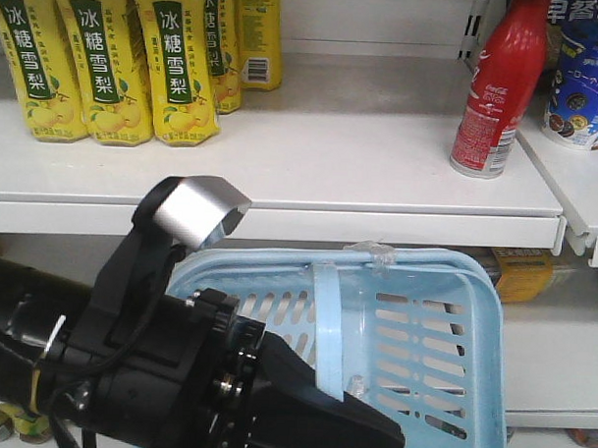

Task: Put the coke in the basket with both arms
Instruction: 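Reach the right gripper to the red Coca-Cola bottle and grasp it, then lift the bottle with the right gripper and lower it into the basket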

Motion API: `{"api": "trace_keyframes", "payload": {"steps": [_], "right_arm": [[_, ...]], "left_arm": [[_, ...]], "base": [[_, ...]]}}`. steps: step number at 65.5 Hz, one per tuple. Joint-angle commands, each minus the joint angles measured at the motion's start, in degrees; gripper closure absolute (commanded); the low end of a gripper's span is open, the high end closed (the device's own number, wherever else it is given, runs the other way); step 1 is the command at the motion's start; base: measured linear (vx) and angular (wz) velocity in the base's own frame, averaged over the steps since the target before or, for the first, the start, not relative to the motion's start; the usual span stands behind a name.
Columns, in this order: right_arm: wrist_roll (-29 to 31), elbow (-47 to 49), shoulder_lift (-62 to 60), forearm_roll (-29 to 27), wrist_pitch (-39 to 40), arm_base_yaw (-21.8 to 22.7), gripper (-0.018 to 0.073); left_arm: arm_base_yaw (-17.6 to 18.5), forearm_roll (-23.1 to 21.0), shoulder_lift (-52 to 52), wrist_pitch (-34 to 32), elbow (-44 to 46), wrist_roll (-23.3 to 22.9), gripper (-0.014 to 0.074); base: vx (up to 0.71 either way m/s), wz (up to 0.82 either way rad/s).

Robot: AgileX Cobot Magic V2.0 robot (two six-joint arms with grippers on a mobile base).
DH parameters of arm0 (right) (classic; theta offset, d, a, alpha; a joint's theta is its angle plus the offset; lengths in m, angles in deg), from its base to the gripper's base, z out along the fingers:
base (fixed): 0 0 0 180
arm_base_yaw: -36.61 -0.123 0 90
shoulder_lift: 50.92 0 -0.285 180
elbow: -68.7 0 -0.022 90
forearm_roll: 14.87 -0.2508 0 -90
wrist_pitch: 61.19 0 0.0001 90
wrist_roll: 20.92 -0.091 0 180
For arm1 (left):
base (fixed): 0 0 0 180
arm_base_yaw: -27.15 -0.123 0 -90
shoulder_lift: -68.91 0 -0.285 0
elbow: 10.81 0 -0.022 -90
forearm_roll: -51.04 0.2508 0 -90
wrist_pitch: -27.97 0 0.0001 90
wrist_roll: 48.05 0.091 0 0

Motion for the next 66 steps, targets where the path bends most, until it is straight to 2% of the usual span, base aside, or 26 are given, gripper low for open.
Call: {"api": "trace_keyframes", "payload": {"steps": [1, 6, 16, 23, 27, 31, 41, 47, 57, 66], "right_arm": [[1.4, 9.8, 7.1, 9.4, -5.1, -3.3, 0.0514], [4.2, 15.4, 12.4, 12.4, -6.6, -6.2, 0.0435], [11.3, 22.2, 22.8, 13.1, -6.3, -11.4, 0.0157], [14.0, 25.3, 30.0, 14.8, -2.8, -12.2, -0.0031], [14.0, 27.5, 34.1, 16.3, -1.5, -12.0, -0.0109], [13.7, 29.7, 38.2, 18.5, -0.1, -11.6, -0.015], [12.8, 36.1, 47.3, 20.3, 0.2, -9.5, -0.0141], [12.6, 40.0, 52.1, 20.2, 0.3, -6.8, -0.0118], [12.4, 45.0, 58.7, 17.2, 1.7, -2.4, -0.0068], [12.7, 48.0, 63.4, 15.1, 2.3, -2.5, -0.0021]], "left_arm": [[0.2, -4.7, 1.8, -0.5, 1.5, 0.3, 0.0603], [0.2, -4.7, 1.8, -0.5, 1.5, 0.3, 0.0603], [0.2, -4.7, 1.8, -0.5, 1.5, 0.3, 0.0603], [0.2, -4.7, 1.8, -0.5, 1.5, 0.3, 0.0603], [0.2, -4.7, 1.8, -0.5, 1.5, 0.3, 0.0603], [0.2, -4.7, 1.8, -0.5, 1.5, 0.3, 0.0603], [0.2, -4.7, 1.8, -0.5, 1.5, 0.3, 0.0603], [0.2, -4.7, 1.8, -0.5, 1.5, 0.3, 0.0603], [0.2, -4.7, 1.8, -0.5, 1.5, 0.3, 0.0603], [0.2, -4.7, 1.8, -0.5, 1.5, 0.3, 0.0603]], "base": [[0.0, 0.0], [0.0, 0.0], [0.0, 0.0], [0.0, 0.0], [0.0, 0.0], [0.0, 0.0], [0.0, 0.0], [0.0, 0.0], [0.0, 0.0], [0.0, 0.0]]}}
